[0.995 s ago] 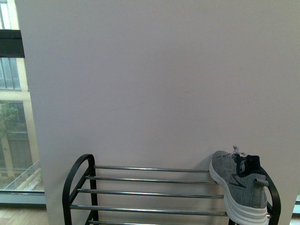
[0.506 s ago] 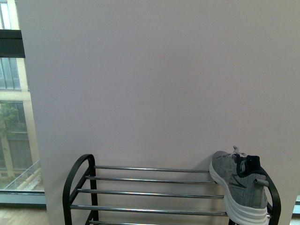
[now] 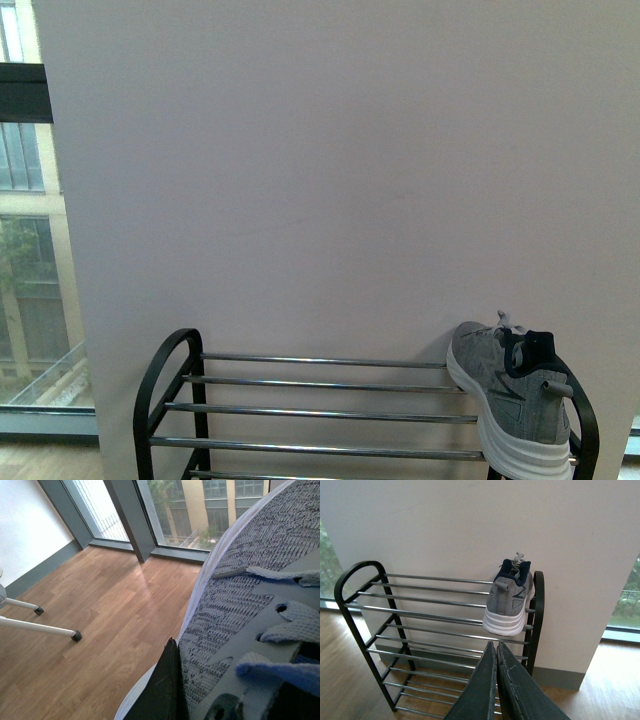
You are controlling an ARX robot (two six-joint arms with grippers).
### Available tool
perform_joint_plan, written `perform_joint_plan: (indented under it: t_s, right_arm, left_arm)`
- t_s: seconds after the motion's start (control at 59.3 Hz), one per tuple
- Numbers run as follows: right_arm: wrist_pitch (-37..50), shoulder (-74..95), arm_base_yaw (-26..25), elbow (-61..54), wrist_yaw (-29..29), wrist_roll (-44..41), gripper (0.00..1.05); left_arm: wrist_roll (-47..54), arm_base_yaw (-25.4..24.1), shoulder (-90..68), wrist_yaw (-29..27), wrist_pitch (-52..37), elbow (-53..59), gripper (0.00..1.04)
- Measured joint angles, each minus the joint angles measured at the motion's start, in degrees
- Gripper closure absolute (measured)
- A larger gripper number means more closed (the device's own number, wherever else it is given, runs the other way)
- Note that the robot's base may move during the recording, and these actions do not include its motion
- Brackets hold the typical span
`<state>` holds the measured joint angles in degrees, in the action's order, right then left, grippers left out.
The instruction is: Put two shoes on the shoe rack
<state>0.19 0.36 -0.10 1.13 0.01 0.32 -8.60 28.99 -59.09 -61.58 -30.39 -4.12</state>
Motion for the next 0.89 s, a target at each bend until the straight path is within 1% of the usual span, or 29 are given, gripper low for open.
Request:
perform_joint_plan:
  t_s: [0.354,0.405,0.422,0.472,0.54,0.59,0.607,0.759,0.776,0.894]
  right_arm:
    - [0.0,0.0,0.0,0.0,0.0,0.0,1.03]
    - [0.0,0.0,0.0,0.0,0.0,-0.1,0.94]
    - [0.0,0.0,0.0,0.0,0.0,-0.1,0.89]
    - [0.0,0.0,0.0,0.0,0.0,-0.1,0.78]
    - [0.0,0.0,0.0,0.0,0.0,-0.1,0.60]
    - [0.0,0.0,0.0,0.0,0.0,-0.1,0.50]
    - [0.0,0.0,0.0,0.0,0.0,-0.1,0.45]
    - [0.0,0.0,0.0,0.0,0.0,-0.1,0.10]
    - [0.0,0.0,0.0,0.0,0.0,-0.1,0.08]
    - [0.0,0.0,0.0,0.0,0.0,-0.1,0.09]
  left_arm:
    - [0.0,0.0,0.0,0.0,0.0,0.0,1.03]
    - [0.0,0.0,0.0,0.0,0.0,0.0,1.03]
    - [0.0,0.0,0.0,0.0,0.0,0.0,1.03]
    - [0.0,0.0,0.0,0.0,0.0,0.0,1.03]
    - [0.0,0.0,0.0,0.0,0.0,0.0,1.03]
    - [0.0,0.0,0.0,0.0,0.0,0.0,1.03]
    - [0.0,0.0,0.0,0.0,0.0,0.0,1.03]
    - [0.0,0.0,0.0,0.0,0.0,0.0,1.03]
    - [0.0,0.0,0.0,0.0,0.0,0.0,1.03]
    - [0.0,0.0,0.0,0.0,0.0,0.0,1.03]
